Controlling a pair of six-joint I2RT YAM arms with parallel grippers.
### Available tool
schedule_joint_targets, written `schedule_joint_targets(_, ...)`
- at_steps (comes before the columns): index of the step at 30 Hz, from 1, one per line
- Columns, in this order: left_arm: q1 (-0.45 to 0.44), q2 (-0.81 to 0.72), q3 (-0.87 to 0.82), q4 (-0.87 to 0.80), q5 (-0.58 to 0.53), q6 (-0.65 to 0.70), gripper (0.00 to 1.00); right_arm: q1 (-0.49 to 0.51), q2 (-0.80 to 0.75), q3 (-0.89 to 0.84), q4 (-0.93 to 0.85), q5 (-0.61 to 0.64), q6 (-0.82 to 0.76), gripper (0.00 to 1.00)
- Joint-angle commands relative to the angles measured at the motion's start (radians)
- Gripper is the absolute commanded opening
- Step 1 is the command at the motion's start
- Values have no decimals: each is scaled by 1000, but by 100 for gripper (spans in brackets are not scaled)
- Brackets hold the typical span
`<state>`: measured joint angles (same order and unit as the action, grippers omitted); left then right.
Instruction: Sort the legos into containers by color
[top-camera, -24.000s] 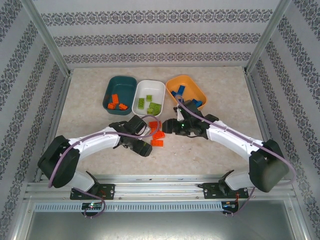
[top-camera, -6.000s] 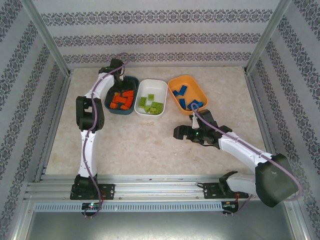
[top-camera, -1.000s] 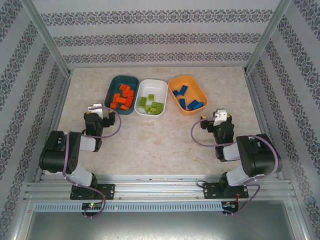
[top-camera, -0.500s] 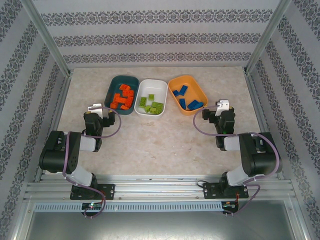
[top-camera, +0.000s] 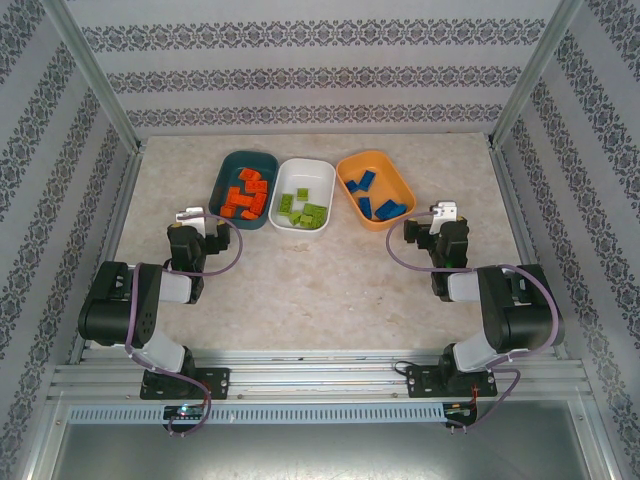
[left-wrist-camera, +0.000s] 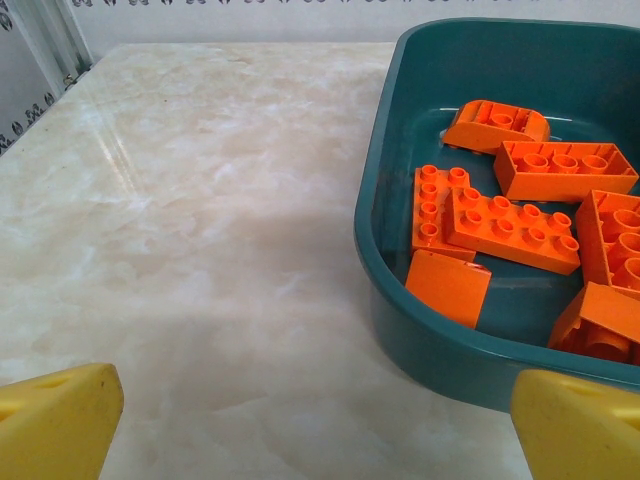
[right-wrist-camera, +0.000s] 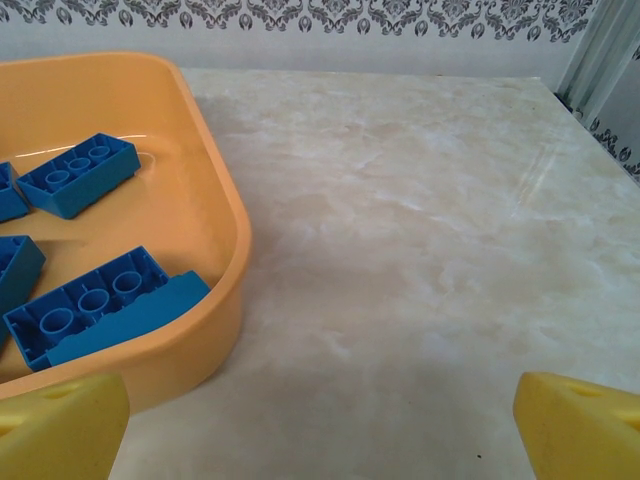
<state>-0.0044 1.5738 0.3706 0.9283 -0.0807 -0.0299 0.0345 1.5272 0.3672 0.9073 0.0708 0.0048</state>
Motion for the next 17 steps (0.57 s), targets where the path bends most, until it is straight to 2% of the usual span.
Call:
schedule_joint_targets(1,9,11,-7,50,-5,-10,100,-8,-10,12,9,-5,21,98)
schedule_joint_targets(7,9,11,-7,51,-5,-10,100,-8,-11,12,9,-6,19,98)
schedule_joint_targets(12,9,11,-7,51,-6,-10,100,-22,-7,19,-3,-76,15,98)
schedule_joint_targets(17,9,11,-7,50,-5,-9,100,-22,-12,15,0,-77,12,98)
